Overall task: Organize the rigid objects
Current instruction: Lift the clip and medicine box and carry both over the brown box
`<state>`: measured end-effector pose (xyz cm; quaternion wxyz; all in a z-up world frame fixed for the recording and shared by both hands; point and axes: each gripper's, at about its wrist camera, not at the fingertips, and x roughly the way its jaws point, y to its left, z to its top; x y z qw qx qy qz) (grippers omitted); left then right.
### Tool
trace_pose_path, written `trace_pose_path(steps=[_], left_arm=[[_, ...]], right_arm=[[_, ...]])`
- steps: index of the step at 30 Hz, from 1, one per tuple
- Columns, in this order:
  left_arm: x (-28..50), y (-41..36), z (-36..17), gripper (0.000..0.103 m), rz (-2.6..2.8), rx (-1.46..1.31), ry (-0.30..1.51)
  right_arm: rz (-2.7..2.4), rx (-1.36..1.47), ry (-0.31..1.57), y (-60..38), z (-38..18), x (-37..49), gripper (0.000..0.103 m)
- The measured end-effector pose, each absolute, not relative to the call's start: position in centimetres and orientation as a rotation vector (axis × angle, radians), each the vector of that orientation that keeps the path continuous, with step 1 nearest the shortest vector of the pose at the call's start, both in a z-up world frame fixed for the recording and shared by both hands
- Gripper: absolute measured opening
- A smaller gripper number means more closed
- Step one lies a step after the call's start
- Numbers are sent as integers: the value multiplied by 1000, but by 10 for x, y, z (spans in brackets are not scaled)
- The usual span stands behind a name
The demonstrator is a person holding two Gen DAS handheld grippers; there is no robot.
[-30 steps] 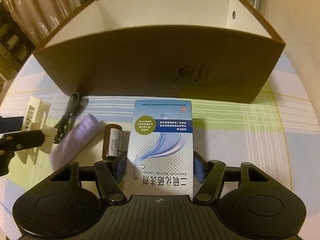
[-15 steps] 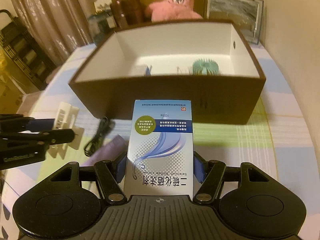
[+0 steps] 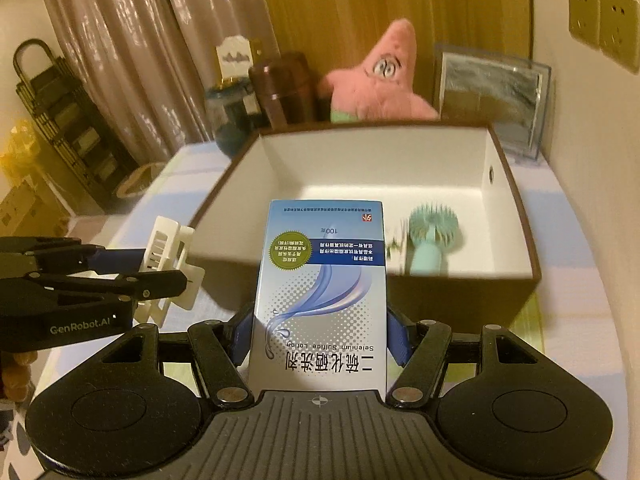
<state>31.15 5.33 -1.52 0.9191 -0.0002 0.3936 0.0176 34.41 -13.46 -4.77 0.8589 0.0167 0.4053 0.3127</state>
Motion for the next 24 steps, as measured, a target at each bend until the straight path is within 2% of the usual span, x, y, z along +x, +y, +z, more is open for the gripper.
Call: trace_pose_path(steps=[10,24], left_arm=[[374,63,-3,38,40,20,779],[460,84,-40,38,37,-5,876]], right_arm=[[646,22,791,-115,-30,409,65],[613,17,875,-91,-71,489,65]])
